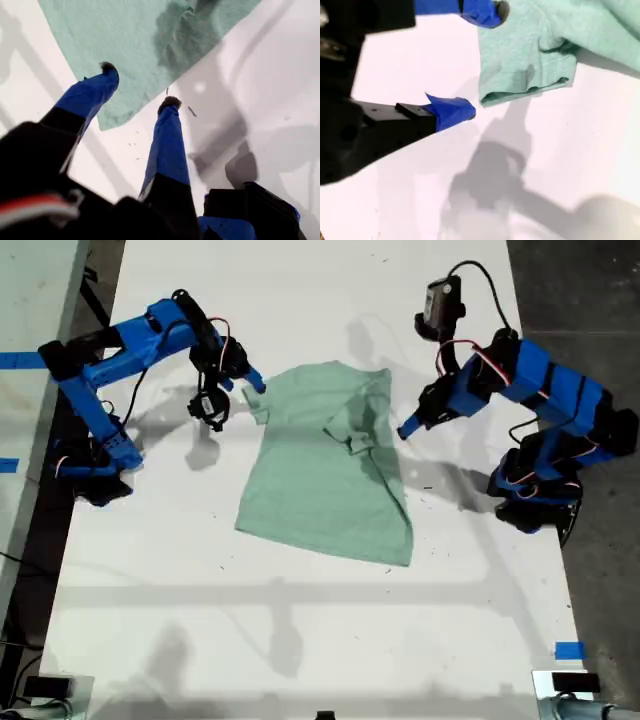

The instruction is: Fold tshirt

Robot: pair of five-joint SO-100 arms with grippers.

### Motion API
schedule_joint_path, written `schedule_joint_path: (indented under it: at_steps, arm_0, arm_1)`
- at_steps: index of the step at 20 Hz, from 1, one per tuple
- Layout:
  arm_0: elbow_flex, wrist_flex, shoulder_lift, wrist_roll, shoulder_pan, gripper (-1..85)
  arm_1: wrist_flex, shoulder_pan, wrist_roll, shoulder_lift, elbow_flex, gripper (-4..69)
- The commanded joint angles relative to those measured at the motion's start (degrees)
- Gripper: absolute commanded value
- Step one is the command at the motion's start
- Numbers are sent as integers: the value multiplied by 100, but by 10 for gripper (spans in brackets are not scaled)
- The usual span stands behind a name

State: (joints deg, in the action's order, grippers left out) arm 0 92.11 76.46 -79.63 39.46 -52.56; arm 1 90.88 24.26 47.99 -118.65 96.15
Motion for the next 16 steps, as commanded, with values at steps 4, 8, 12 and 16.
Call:
schedule_joint_path:
  at_steps: [4,8,12,16]
  arm_0:
    - [-1573,264,1688,141,-237,281]
    - [-2250,510,2812,352,-466,48]
    - [-1854,308,1925,237,-369,1]
    - [-1837,457,721,88,-237,1]
  arm_1:
    - [-70,-369,-264,-527,-18,183]
    - [9,-483,-422,-984,290,167]
    - [-35,-492,-563,-1556,861,152]
    - [-114,-483,-598,-1846,1230,142]
